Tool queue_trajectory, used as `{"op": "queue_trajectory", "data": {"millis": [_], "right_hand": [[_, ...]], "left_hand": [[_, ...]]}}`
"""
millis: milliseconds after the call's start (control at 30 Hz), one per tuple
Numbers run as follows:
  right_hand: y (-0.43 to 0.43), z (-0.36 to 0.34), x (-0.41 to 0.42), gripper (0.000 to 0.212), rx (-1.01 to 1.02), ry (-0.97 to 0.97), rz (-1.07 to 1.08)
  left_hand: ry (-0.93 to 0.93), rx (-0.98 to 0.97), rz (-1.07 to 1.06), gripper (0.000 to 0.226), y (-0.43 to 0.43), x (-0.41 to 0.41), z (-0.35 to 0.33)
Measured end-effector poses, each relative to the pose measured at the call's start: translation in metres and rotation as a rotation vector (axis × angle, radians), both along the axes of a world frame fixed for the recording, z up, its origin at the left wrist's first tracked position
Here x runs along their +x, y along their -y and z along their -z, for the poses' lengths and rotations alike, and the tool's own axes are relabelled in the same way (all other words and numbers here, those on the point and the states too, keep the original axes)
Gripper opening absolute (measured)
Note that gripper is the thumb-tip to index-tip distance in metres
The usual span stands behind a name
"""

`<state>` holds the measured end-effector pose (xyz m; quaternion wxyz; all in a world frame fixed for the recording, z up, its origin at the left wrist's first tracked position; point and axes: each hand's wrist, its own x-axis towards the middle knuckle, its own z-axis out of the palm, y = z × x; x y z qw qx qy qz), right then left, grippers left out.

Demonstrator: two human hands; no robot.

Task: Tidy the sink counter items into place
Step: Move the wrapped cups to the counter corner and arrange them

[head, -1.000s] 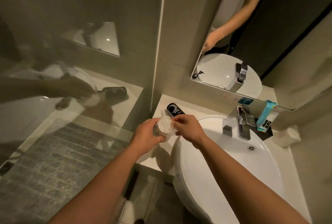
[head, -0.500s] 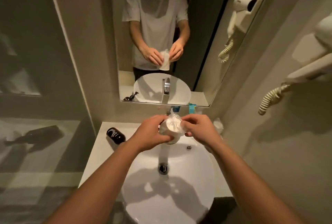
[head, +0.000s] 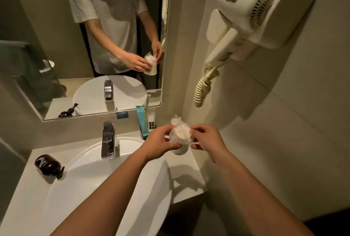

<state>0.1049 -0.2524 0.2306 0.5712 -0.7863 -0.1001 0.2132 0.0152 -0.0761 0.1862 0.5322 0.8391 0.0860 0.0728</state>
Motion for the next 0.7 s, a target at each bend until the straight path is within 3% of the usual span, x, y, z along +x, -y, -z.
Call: {"op": "queue_trajectory", "data": {"millis": [233, 367, 700], "right_hand": [[-0.019, 0.057, 0.028, 0.029, -0.018, -0.092, 0.153], [-0.041, 0.083, 0.047, 0.023, -0.115, -0.094, 0.166], [-0.077, 0.137, 0.08, 0.023, -0.167, -0.112, 0.271]], "left_hand": [[-0.1, -0.213, 0.038, 0.055, -0.007, 0.031, 0.049], [-0.112, -0.35, -0.001, 0.035, -0.018, 0.045, 0.068], [-0.165, -0.39, -0.033, 0.03, -0.043, 0.09, 0.115]]}}
